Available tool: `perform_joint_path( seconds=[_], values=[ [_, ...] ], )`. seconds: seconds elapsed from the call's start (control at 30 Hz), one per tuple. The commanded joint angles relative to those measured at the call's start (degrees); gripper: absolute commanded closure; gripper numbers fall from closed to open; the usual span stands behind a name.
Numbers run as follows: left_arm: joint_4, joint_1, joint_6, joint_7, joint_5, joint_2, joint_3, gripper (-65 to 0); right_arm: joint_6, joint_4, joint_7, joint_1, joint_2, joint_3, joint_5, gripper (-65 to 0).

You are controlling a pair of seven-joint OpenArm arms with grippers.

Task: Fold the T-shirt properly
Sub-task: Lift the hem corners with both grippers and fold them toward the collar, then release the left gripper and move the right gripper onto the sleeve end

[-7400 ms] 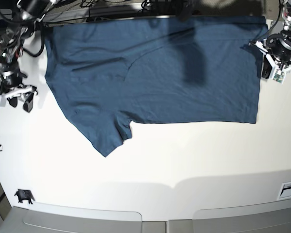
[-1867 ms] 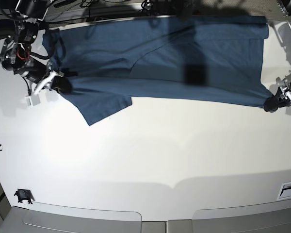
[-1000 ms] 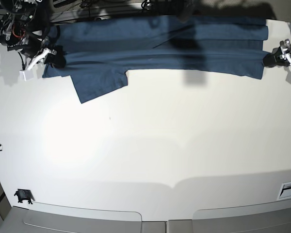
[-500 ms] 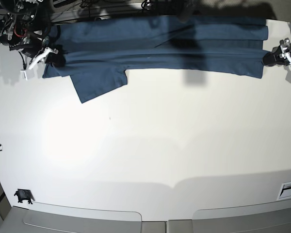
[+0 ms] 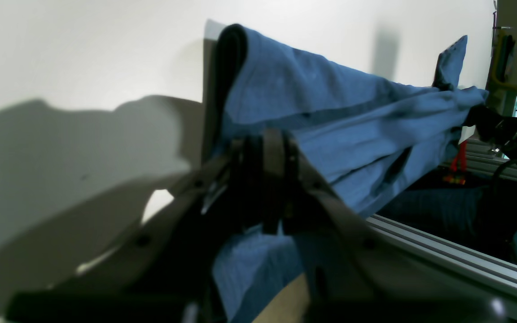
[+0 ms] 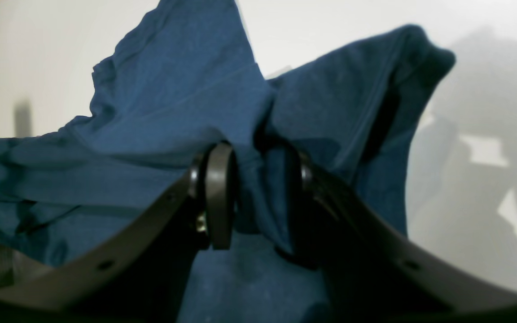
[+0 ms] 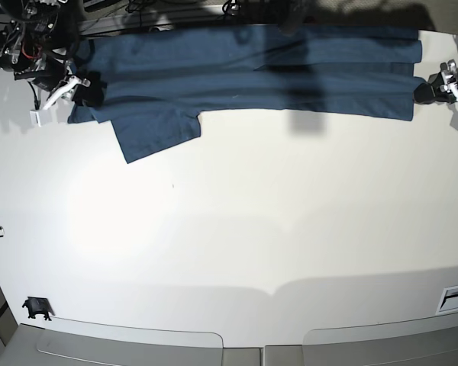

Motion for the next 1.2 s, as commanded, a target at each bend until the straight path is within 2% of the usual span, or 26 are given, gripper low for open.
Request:
perform_joint_path(
  seconds=[0.0,0.1,0.17,0.37,0.7,0.77,0.87,0.93,1.03,1.17],
  values=[
    [0.9,-0.4,-0.4,-0.1,-1.7,-1.9,-0.5,-7.3,0.3,0.9,1.1,0.6,2.0,0.6,1.1,-17.4],
    [0.9,-0.5,-0.4,1.2,-3.4,-3.1,-0.5,-16.8,0.3,0.9,1.1,1.1,3.8,0.6,1.1,-17.3],
    [0.9,-0.5,-0.4,2.5,-3.4,-4.4,-0.5,-20.1,0.3,0.9,1.1,1.5,5.0,0.7,1.1,-17.3],
    [2.8,-0.6,-0.4,2.0,-3.4,-7.0,-0.5,-20.3,0.3,0.9,1.2,5.6,5.9,0.7,3.1,-17.3],
    [4.8,-0.9,-0.4,0.8,-3.4,-7.1,-2.1,-20.3,0.3,0.9,2.2,15.9,5.6,0.7,2.1,-17.3],
    [4.8,-0.9,-0.4,0.4,-3.4,-7.1,-4.3,-20.3,0.3,0.9,3.5,16.8,5.6,0.5,0.1,-17.3],
    [4.8,-0.9,-0.4,-0.8,-3.4,-7.0,-7.8,-20.3,0.3,0.9,8.8,17.0,5.6,0.0,-5.8,-17.4],
    [4.8,-0.9,-0.4,-1.4,-3.4,-7.0,-9.6,-20.3,0.3,0.8,10.4,17.0,5.6,-1.3,-9.7,-21.2],
    [4.8,-0.9,-0.4,-1.6,-3.4,-7.0,-11.0,-20.3,0.3,-0.4,11.2,16.9,5.6,-5.2,-12.7,-33.4],
    [4.8,-0.9,-0.4,-1.6,-3.4,-6.8,-11.0,-20.3,0.3,-5.6,15.4,17.0,5.6,-12.4,-12.6,-35.3]
  ],
)
